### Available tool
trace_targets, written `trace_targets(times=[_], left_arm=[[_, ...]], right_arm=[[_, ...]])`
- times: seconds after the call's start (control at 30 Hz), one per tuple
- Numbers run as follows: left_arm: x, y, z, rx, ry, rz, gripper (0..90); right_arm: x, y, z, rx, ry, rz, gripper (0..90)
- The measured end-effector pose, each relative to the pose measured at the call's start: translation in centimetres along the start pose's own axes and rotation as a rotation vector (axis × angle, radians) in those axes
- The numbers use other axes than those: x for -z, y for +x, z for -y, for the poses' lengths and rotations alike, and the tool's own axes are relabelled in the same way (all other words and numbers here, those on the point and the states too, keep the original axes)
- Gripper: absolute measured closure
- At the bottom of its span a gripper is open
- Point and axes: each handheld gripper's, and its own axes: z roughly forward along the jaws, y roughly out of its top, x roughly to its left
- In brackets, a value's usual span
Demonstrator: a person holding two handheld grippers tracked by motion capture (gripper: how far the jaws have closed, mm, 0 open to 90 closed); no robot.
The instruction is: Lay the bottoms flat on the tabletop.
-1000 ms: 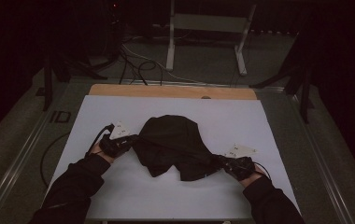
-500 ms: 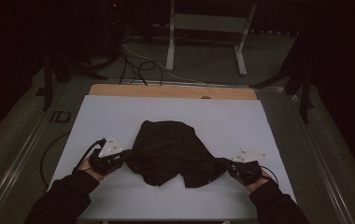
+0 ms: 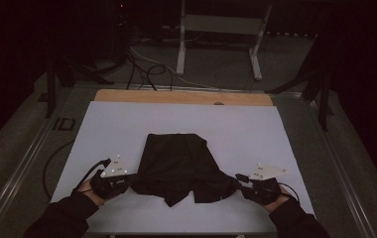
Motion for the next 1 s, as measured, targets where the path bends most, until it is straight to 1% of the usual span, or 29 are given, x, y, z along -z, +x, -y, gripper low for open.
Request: trace_targets(times=[0.03, 0.07, 0.1, 0.13, 0.17, 0.2, 0.23, 0.27, 0.3, 0.33, 0.37, 0.4, 0.43, 0.47, 0.53, 0.57, 0.6, 0.67, 0.73, 0.77, 0.8, 0.83, 0.87, 0.9, 0.93, 1.0], left_arm=[[0.2, 0.2, -0.1, 0.020, -0.016, 0.007, 76.1], [0.4, 0.5, -0.3, 0.033, -0.024, 0.005, 68.7], [0.5, 0.6, -0.5, 0.038, -0.035, 0.006, 62.7], [0.6, 0.9, -0.7, 0.049, -0.045, 0.014, 54.7], [0.7, 1.1, -0.9, 0.058, -0.051, 0.019, 52.4], [0.7, 1.3, -1.1, 0.056, -0.052, 0.011, 50.1], [0.5, 1.5, -1.3, 0.059, -0.050, 0.012, 47.3], [0.3, 1.8, -1.4, 0.068, -0.043, 0.017, 46.5], [0.0, 1.9, -1.5, 0.071, -0.034, 0.011, 45.1], [-0.3, 2.1, -1.6, 0.069, -0.026, 0.014, 42.3], [-0.6, 2.3, -1.7, 0.069, -0.020, 0.013, 41.8], [-0.9, 2.5, -1.8, 0.072, -0.015, 0.007, 41.5], [-1.2, 2.7, -1.9, 0.079, -0.015, 0.009, 40.7], [-1.5, 2.9, -1.9, 0.082, -0.012, 0.003, 40.7], [-2.1, 3.3, -2.0, 0.094, -0.015, -0.013, 39.4], [-2.4, 3.6, -2.1, 0.103, -0.016, -0.018, 39.1], [-2.7, 3.9, -2.2, 0.113, -0.014, -0.023, 37.8], [-3.4, 4.3, -2.3, 0.124, -0.005, -0.029, 36.3], [-4.1, 4.8, -2.3, 0.143, 0.003, -0.024, 33.2], [-4.5, 5.0, -2.3, 0.149, 0.011, -0.030, 31.8], [-4.9, 5.2, -2.3, 0.162, 0.022, -0.033, 29.7], [-5.3, 5.5, -2.3, 0.177, 0.026, -0.032, 28.4], [-5.7, 5.7, -2.2, 0.194, 0.031, -0.039, 26.9], [-6.2, 6.0, -2.2, 0.208, 0.037, -0.044, 26.6], [-6.6, 6.2, -2.1, 0.219, 0.040, -0.042, 24.8], [-7.3, 6.5, -2.0, 0.234, 0.055, -0.040, 23.9]], right_arm=[[0.1, -0.2, -0.2, 0.006, -0.015, 0.006, 60.2], [0.2, -0.4, -0.6, 0.002, -0.018, 0.013, 56.5], [0.1, -0.6, -0.9, 0.000, -0.033, 0.017, 50.9], [0.1, -0.9, -1.2, -0.014, -0.056, 0.004, 50.9], [0.0, -1.3, -1.6, -0.022, -0.067, 0.001, 49.9], [-0.2, -1.7, -2.0, -0.025, -0.072, 0.000, 46.6], [-0.3, -2.1, -2.4, -0.015, -0.076, 0.000, 44.5], [-0.4, -2.4, -2.8, -0.018, -0.083, 0.006, 44.8], [-0.6, -2.8, -3.3, -0.030, -0.094, 0.006, 44.0], [-0.8, -3.1, -3.7, -0.031, -0.115, -0.006, 42.3], [-0.9, -3.4, -4.1, -0.028, -0.122, -0.012, 42.0], [-0.9, -3.6, -4.6, -0.020, -0.125, -0.001, 41.5], [-0.8, -3.8, -5.0, -0.008, -0.131, 0.022, 41.5], [-0.8, -4.0, -5.4, -0.013, -0.137, 0.035, 41.6], [-1.4, -4.3, -5.7, -0.019, -0.139, 0.039, 42.2], [-1.9, -4.4, -5.7, -0.023, -0.129, 0.045, 42.0], [-2.6, -4.5, -5.6, -0.031, -0.116, 0.040, 41.2], [-4.2, -4.5, -5.1, -0.031, -0.098, 0.023, 42.2], [-5.8, -4.3, -4.5, -0.055, -0.090, -0.012, 41.7], [-6.5, -4.3, -4.2, -0.064, -0.082, -0.019, 41.7], [-7.2, -4.2, -4.0, -0.066, -0.071, -0.021, 41.3], [-7.9, -4.2, -3.7, -0.069, -0.063, -0.035, 40.2], [-8.6, -4.1, -3.6, -0.080, -0.049, -0.040, 39.1], [-9.1, -4.2, -3.4, -0.080, -0.031, -0.046, 37.8], [-9.7, -4.1, -3.3, -0.087, -0.021, -0.059, 37.6], [-10.6, -3.9, -3.2, -0.080, 0.005, -0.060, 38.0]])
